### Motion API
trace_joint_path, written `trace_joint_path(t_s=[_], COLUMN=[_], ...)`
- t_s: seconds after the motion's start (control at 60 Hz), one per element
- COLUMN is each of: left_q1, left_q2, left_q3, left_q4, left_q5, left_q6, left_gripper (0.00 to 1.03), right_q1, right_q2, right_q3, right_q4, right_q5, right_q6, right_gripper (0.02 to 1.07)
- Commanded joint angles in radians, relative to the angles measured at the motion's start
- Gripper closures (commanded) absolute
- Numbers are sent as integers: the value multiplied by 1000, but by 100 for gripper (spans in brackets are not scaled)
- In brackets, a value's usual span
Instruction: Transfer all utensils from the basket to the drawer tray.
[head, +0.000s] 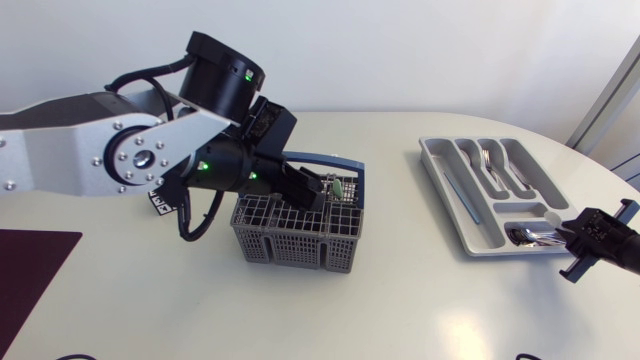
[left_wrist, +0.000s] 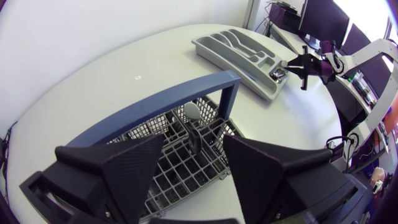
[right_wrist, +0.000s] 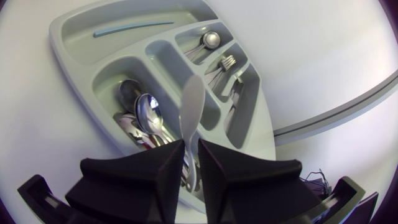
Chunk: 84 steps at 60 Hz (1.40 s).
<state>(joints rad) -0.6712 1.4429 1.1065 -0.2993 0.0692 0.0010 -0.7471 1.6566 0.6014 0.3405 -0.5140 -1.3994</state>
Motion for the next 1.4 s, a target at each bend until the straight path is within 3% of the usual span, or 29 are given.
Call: trace_joint_path(t_s=[0.0, 0.233, 0.367, 0.5, 0.767, 0.967, 1.233, 1.383], left_q1=[-10, -31, -47, -74, -113, -117, -120, -128], left_q2=[-13, -10, -1, 13, 68, 129, 192, 228], left_q3=[-23, -13, 3, 19, 70, 119, 162, 177], left_q4=[-12, -29, -35, -41, -73, -101, -115, -115], left_q5=[-6, -23, -40, -69, -138, -233, -256, -258], left_q6=[16, 13, 8, -2, -85, -104, -119, -127], left_gripper=[35, 35, 35, 35, 44, 44, 48, 56], right_q1=[5, -3, -32, -46, 2, 84, 175, 204], right_q2=[19, -73, -162, -224, -345, -454, -517, -537], right_q3=[-31, -54, -15, 47, 14, -65, -107, -123], right_q4=[12, -11, -115, -259, -377, -388, -402, -402], right_q5=[20, 22, 6, -21, -21, -3, 37, 49], right_q6=[-62, -72, -24, 86, 238, 306, 353, 372], right_gripper=[60, 32, 21, 18, 18, 18, 18, 18])
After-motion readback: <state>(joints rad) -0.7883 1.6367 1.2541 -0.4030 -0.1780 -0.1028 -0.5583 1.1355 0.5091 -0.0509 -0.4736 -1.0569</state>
